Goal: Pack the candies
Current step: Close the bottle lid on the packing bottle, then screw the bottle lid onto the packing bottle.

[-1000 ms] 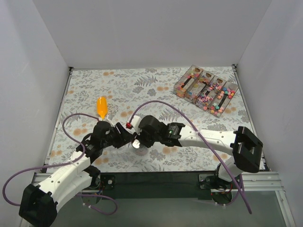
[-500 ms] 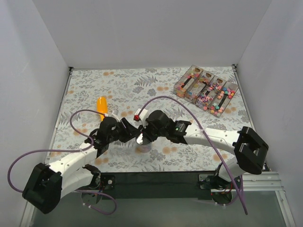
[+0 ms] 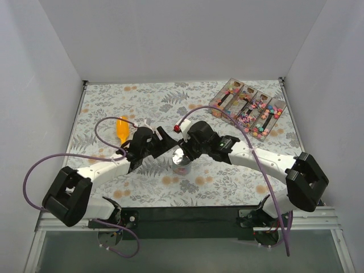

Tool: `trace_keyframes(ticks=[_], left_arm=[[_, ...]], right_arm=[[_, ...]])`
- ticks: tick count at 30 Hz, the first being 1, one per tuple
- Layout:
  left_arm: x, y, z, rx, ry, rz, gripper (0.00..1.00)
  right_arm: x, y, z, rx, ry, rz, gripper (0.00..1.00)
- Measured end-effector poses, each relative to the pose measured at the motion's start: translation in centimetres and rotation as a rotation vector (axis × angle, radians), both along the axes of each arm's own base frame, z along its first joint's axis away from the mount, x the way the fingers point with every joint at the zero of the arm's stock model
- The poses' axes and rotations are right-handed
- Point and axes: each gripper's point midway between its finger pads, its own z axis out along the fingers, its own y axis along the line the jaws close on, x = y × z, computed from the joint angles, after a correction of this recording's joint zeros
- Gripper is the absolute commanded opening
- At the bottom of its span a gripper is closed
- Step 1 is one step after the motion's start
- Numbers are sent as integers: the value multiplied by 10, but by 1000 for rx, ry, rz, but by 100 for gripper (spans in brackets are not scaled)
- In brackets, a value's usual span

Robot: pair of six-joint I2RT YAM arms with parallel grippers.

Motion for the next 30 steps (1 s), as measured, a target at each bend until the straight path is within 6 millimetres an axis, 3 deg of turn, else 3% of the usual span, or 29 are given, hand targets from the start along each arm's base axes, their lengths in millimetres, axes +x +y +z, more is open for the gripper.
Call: trace_keyframes(ticks=[1,3,7,11,14,17,20,22,30], left_arm=[[4,5,2,30,-22,17,86],[10,17,13,92,-88,41,98],[13,44,57,185,-280,79,98],[2,69,105,236,-476,100,98],[-10,79,120,257,-565,84,98],[-24,80,112,269,-601,24,98],[-36,74,89,277,-565,-49,98],[-48,64,69,274,-521,-106,98],[-103,20,19,316,-484,-308,98]], right_arm=[[-2,-4,1,-17,5,-3,55],[-6,-15,2,-53,15,-11,63],[-16,-36,6,-116,37,-29,72],[-22,-48,17,-114,47,-52,87],[-23,-54,25,-100,47,-78,98],[-20,-59,30,-88,37,-104,98],[-18,-61,33,-76,37,-127,98],[-16,-63,34,-69,39,-137,98],[-8,-56,44,-12,84,-149,94]])
